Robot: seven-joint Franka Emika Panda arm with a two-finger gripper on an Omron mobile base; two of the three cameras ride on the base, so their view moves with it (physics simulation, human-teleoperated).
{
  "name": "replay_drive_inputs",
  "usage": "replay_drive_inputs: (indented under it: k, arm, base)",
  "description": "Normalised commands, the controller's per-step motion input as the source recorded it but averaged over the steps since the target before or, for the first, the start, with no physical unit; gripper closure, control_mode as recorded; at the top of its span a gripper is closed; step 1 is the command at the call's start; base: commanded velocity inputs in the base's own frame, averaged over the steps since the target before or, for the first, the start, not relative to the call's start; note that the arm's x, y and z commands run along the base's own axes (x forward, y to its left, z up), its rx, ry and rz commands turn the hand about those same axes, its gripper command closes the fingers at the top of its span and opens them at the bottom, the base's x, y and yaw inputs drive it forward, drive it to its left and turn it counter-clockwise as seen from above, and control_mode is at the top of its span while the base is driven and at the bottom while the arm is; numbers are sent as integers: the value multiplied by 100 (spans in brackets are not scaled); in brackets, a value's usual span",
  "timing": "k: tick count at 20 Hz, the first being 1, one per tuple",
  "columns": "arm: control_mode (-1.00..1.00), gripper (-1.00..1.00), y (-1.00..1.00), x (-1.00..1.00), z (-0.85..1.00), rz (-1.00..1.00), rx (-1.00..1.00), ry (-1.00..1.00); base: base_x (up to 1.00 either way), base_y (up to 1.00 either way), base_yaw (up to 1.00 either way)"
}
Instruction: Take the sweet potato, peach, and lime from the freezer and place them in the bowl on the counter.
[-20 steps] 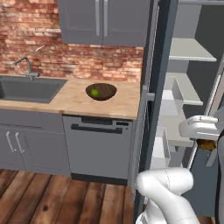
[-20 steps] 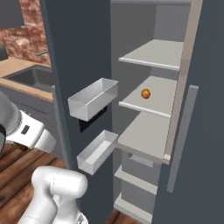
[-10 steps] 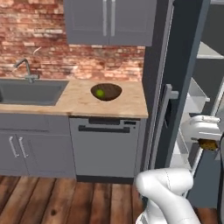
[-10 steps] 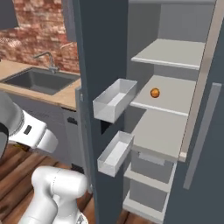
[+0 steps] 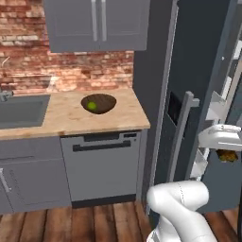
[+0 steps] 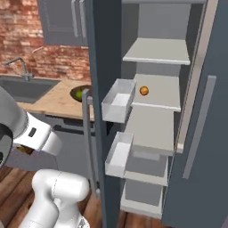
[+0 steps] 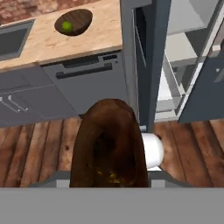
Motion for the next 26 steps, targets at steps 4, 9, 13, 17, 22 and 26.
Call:
replay_drive_inputs:
  k: [4, 9, 13, 17, 22, 26]
  arm:
    - [100, 100, 0, 0, 0, 0, 0, 0]
    - [100, 100, 0, 0, 0, 0, 0, 0]
    - [100, 100, 0, 0, 0, 0, 0, 0]
    - [100, 100, 0, 0, 0, 0, 0, 0]
    - [100, 100, 0, 0, 0, 0, 0, 0]
    - [100, 100, 0, 0, 0, 0, 0, 0]
  base:
    - [31, 100, -27]
    - [7, 100, -18]
    - [30, 100, -18]
    - [100, 72, -7]
    - [100, 22, -6]
    - [87, 20, -18]
